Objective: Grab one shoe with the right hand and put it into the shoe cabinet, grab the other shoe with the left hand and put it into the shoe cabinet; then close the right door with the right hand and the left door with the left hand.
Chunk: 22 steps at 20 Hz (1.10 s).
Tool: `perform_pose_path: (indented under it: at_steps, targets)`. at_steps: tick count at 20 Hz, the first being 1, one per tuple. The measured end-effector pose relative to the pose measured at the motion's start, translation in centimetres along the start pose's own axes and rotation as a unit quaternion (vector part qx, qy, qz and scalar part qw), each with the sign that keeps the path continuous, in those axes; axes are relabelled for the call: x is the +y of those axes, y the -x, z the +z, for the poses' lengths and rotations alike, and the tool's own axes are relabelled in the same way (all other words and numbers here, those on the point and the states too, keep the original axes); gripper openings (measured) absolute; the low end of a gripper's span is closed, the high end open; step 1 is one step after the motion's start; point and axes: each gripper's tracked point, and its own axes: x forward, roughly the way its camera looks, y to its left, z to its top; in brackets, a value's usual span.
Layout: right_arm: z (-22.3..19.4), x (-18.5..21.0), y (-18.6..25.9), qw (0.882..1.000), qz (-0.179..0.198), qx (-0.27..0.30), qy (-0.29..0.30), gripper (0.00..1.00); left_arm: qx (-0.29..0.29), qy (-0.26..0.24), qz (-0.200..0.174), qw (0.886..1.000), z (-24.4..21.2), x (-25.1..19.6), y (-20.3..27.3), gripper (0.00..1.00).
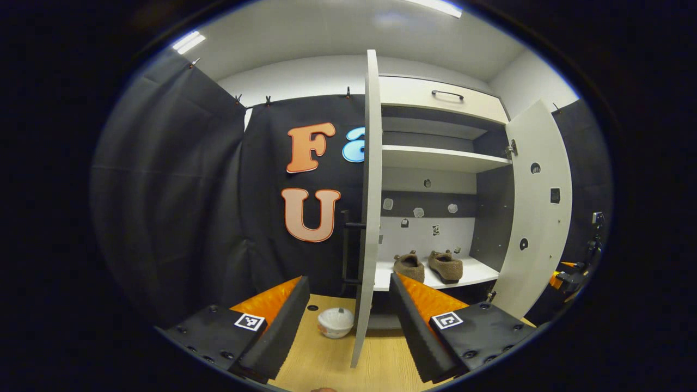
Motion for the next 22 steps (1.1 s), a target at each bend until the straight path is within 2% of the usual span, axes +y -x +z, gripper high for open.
perform_pose_path:
  at_steps: [5, 14, 15, 17, 18, 19, 20, 21, 22]
  targets:
    - [-0.2, 5.4, -0.8, 0.999, 0.045, 0.002, -0.004, 0.88, 0.002, 0.001, 0.003, 1.0, -0.2, 1.6, -0.3, 0.96]
    - [-0.4, 12.2, -5.0, 0.997, 0.08, -0.004, -0.005, 0.88, 0.004, 0.002, 0.01, 1.0, -0.2, 3.7, -0.6, 0.95]
    - [-0.5, 13.3, -5.7, 0.996, 0.087, -0.002, -0.003, 0.97, 0.005, 0.002, 0.01, 1.0, -0.3, 3.8, -0.6, 0.95]
    - [-0.5, 14.9, -7.3, 0.996, 0.088, -0.002, 0.008, 0.97, 0.009, 0.003, 0.012, 1.0, -0.5, 4.0, -0.7, 0.95]
    - [-0.4, 15.7, -8.2, 0.996, 0.086, -0.001, 0.014, 0.91, 0.012, 0.005, 0.012, 1.0, -0.8, 4.1, -0.9, 0.96]
    - [-0.3, 15.5, -8.2, 0.996, 0.083, -0.003, 0.022, 0.91, 0.014, 0.006, 0.012, 1.0, -1.0, 4.2, -1.0, 0.96]
    - [-0.2, 15.3, -8.2, 0.996, 0.078, -0.003, 0.031, 0.96, 0.016, 0.007, 0.014, 1.0, -1.3, 4.3, -1.2, 0.96]
    - [0.0, 15.5, -8.2, 0.997, 0.075, -0.004, 0.032, 0.82, 0.019, 0.007, 0.015, 1.0, -1.6, 4.5, -1.3, 0.96]
    - [0.0, 15.6, -8.5, 0.997, 0.074, -0.003, 0.03, 0.82, 0.02, 0.007, 0.017, 1.0, -1.9, 4.7, -1.6, 0.95]
